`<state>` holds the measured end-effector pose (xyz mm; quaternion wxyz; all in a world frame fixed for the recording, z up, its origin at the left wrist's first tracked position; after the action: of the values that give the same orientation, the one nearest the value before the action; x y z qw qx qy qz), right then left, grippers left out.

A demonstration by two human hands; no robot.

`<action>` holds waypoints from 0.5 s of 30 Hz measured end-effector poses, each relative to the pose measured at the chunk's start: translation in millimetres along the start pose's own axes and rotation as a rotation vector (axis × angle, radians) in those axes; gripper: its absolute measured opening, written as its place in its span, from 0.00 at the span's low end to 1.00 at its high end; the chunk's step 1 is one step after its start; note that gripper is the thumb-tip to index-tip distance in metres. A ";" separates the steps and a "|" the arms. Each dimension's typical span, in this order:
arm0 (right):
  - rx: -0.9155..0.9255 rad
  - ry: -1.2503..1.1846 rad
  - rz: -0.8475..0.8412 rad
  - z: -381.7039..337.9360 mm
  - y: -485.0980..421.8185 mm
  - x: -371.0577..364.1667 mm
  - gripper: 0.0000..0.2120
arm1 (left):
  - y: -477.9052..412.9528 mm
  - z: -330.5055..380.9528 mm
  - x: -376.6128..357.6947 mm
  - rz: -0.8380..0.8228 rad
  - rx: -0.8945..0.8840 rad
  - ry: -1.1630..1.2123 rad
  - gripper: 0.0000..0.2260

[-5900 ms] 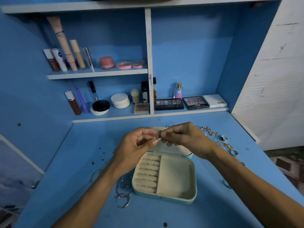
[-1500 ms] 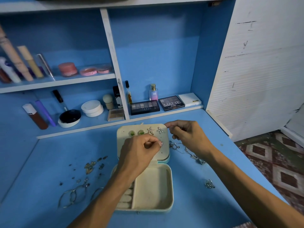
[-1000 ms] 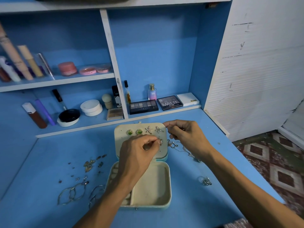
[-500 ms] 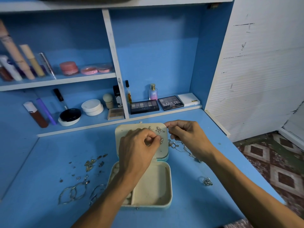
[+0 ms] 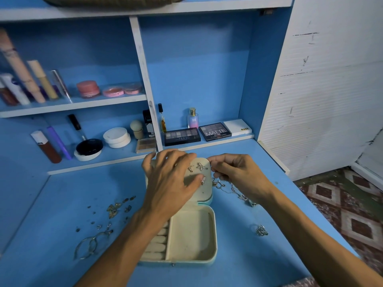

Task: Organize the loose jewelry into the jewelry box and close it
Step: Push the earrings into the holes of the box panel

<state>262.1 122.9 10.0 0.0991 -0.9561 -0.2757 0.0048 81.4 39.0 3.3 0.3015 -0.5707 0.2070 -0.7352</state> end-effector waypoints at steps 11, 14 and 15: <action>-0.130 -0.183 -0.090 12.3 3.5 17.8 0.10 | 7.2 4.2 11.6 0.036 -0.033 0.054 0.16; -0.102 -0.097 -0.132 11.1 5.5 13.7 0.09 | 15.0 4.8 15.1 0.114 -0.084 0.034 0.14; -0.089 -0.067 -0.136 9.8 5.4 11.7 0.08 | 17.8 4.9 15.8 0.140 -0.102 0.026 0.14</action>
<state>274.2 126.4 0.0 0.0470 -0.9380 -0.3430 0.0179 87.2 15.4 4.4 0.3199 -0.5598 0.2872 -0.7083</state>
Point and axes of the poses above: each hand's wrist, its own y-axis away from the middle knuckle, its own x-axis out of the back of the hand, z = x × y, the point moved 1 cm from there along -y, towards the middle knuckle, and after that the axes turned 8 degrees about x, right-handed, at the moved point
